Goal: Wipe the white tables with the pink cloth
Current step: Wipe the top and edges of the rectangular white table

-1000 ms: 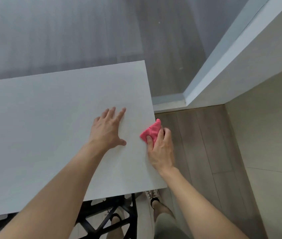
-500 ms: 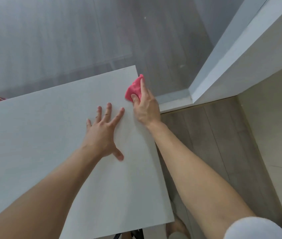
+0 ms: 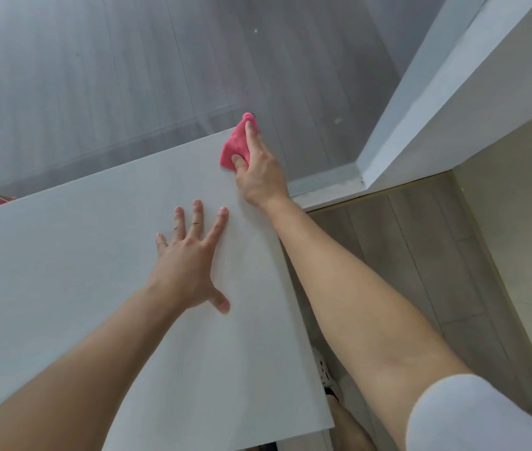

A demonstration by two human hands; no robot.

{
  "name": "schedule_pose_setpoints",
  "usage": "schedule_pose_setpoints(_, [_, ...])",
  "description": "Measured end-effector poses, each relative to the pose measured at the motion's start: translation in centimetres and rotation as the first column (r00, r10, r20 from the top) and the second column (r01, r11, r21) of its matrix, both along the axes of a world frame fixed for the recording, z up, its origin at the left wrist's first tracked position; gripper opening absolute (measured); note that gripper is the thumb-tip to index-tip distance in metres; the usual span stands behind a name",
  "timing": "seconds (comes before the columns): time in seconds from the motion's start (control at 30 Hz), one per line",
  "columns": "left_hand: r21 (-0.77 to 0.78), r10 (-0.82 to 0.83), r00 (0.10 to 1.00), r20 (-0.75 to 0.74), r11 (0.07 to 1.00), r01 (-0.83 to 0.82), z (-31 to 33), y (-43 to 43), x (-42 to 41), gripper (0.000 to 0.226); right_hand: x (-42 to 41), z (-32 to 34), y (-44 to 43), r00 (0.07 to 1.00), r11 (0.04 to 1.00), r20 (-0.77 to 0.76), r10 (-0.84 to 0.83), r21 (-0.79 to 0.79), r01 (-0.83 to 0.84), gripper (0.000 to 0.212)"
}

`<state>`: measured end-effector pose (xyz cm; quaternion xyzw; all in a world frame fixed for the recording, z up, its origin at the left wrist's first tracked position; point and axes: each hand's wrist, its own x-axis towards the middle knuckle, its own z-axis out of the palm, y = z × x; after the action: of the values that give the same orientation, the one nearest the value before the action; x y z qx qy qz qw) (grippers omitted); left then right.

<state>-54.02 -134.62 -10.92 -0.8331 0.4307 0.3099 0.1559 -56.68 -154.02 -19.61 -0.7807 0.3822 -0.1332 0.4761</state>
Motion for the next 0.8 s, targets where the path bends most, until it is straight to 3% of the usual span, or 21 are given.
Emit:
schedule_pose_setpoints(0.1, [-0.007,0.001,1.0,0.0,1.0,-0.001,0.1,0.0,0.0,0.186,-5.3,-0.5,4.5,0.998,0.997,0.057,0.039,-0.071,-0.035,0.071])
schedule_pose_setpoints(0.23, [0.01,0.002,1.0,-0.006,1.0,-0.002,0.2,-0.1,-0.1,0.185,-12.2,-0.5,9.0,0.99,0.997,0.116,0.079,-0.005,-0.079,0.071])
schedule_pose_setpoints(0.5, [0.015,0.001,1.0,-0.009,1.0,-0.001,0.3,-0.2,0.0,0.185,0.6,0.3,-1.0,0.999,0.998,-0.008,0.034,0.043,-0.034,0.075])
schedule_pose_setpoints(0.73, [0.02,0.0,1.0,-0.009,1.0,0.0,0.4,-0.2,-0.1,0.185,-12.6,-0.2,9.7,0.997,0.998,0.08,0.008,0.056,-0.012,0.071])
schedule_pose_setpoints(0.8, [0.025,0.001,1.0,-0.013,1.0,-0.001,0.4,-0.3,-0.1,0.185,-11.8,-0.2,9.1,0.999,0.999,0.046,0.001,0.051,-0.003,0.07])
